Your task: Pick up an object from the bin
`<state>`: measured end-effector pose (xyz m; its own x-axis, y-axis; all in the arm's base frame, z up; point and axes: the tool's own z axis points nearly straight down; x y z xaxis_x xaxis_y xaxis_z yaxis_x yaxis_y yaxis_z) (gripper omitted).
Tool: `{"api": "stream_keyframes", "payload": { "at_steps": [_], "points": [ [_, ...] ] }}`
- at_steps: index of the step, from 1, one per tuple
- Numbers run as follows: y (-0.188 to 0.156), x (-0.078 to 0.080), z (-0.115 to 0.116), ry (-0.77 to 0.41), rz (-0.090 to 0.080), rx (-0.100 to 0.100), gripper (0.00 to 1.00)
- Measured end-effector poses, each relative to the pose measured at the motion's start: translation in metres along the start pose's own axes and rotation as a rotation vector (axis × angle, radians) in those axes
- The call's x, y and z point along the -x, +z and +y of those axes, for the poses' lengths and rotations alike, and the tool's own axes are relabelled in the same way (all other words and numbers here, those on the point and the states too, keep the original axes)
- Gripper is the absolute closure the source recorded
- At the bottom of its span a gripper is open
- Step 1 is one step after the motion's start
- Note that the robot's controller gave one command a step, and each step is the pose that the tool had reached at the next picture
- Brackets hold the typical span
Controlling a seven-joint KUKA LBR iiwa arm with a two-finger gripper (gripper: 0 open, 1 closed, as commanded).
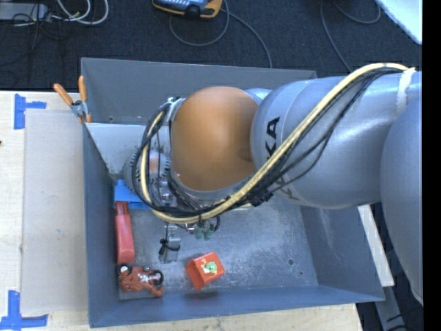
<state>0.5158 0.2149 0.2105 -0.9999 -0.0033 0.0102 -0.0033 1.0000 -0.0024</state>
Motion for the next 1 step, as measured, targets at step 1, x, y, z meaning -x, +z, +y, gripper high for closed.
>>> {"api": "stream_keyframes", "payload": {
  "at_steps": [1],
  "points": [
    [-0.0045,0.0019,-0.0013,0.005,-0.008,0.002,0.00]
  ]
}}
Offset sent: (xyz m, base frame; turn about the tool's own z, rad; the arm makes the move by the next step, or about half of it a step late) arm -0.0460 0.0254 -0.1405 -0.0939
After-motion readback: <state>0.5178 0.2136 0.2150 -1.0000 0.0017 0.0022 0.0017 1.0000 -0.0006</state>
